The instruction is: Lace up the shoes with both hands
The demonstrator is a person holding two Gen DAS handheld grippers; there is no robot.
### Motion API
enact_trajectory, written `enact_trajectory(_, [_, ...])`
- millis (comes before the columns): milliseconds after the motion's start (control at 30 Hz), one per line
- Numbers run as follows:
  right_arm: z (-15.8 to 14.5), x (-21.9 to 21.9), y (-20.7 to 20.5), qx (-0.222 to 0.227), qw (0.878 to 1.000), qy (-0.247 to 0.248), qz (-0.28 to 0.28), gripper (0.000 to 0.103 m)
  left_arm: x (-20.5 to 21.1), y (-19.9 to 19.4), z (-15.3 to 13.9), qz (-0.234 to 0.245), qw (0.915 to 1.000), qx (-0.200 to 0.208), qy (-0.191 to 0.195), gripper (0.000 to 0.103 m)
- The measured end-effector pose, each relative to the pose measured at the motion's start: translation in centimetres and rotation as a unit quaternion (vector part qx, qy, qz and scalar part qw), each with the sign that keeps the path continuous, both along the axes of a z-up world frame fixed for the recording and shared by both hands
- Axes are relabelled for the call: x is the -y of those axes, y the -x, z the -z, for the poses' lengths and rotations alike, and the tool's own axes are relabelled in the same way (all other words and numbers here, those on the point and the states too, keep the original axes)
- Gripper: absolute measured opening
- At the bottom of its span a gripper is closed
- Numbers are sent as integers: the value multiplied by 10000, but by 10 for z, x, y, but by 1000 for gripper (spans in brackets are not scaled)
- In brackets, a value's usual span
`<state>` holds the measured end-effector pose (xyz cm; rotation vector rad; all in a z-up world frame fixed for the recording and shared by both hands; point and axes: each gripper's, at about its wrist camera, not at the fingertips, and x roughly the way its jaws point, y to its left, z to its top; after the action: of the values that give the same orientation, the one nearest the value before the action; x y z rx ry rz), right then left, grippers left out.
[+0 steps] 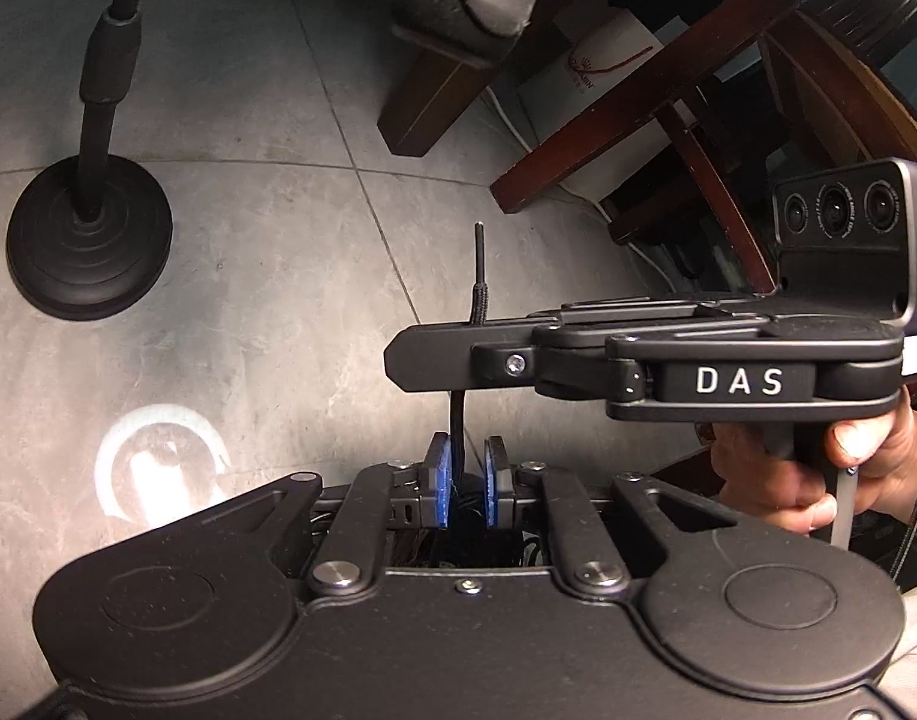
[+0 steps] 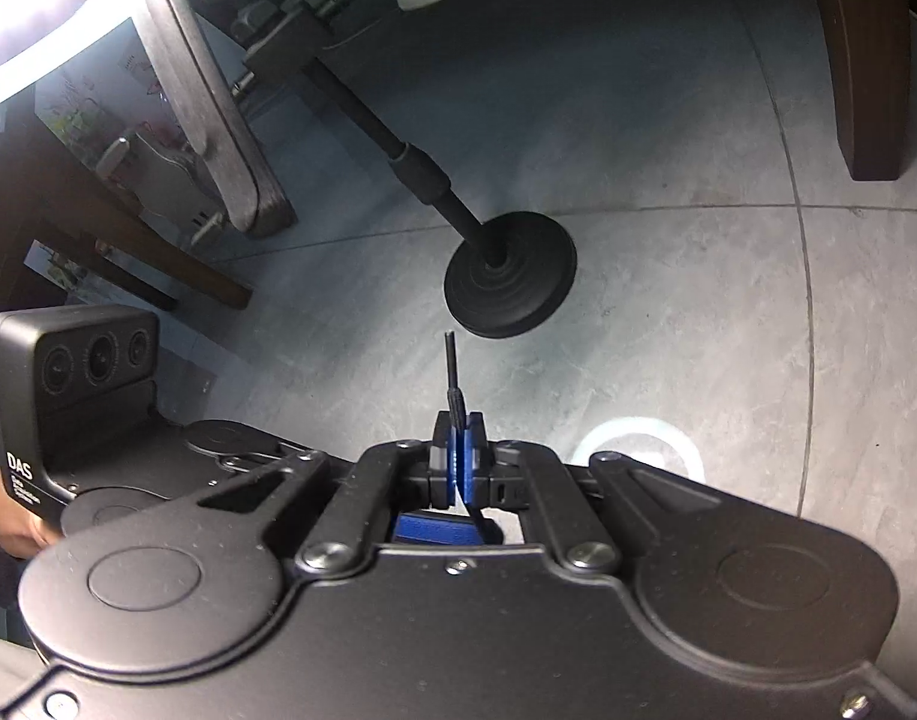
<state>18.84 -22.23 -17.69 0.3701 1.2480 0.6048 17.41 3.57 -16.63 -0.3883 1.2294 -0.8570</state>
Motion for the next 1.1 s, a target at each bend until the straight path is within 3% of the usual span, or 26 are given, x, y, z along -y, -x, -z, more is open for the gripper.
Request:
enact_trajectory(233, [-11,6,1,99,9997,-197,132,3,-9,4,-17,-65,9979,622,173,3])
enact_trajectory(333, [-13,6,2,117,9996,-215,168,6,-17,4,-19,-268,9974,650,138,3])
enact_trajectory(467, [-16,9,3,275,9993,-178,190,25,-20,2,-22,-383,9969,677,131,3])
enact_trajectory(667, [-23,16,6,539,9984,-52,166,34,-19,0,-25,-505,9965,624,216,3])
enact_trajectory(767, [-25,23,13,622,9978,220,78,36,-28,-6,-26,-815,9944,578,330,3])
enact_trajectory(933, [-14,34,38,260,9962,664,-509,36,-40,-19,-33,-1093,9909,768,168,3])
enact_trajectory(1100, [-17,20,85,341,9735,1038,-2011,35,-51,-20,-39,-1104,9875,1079,-314,3])
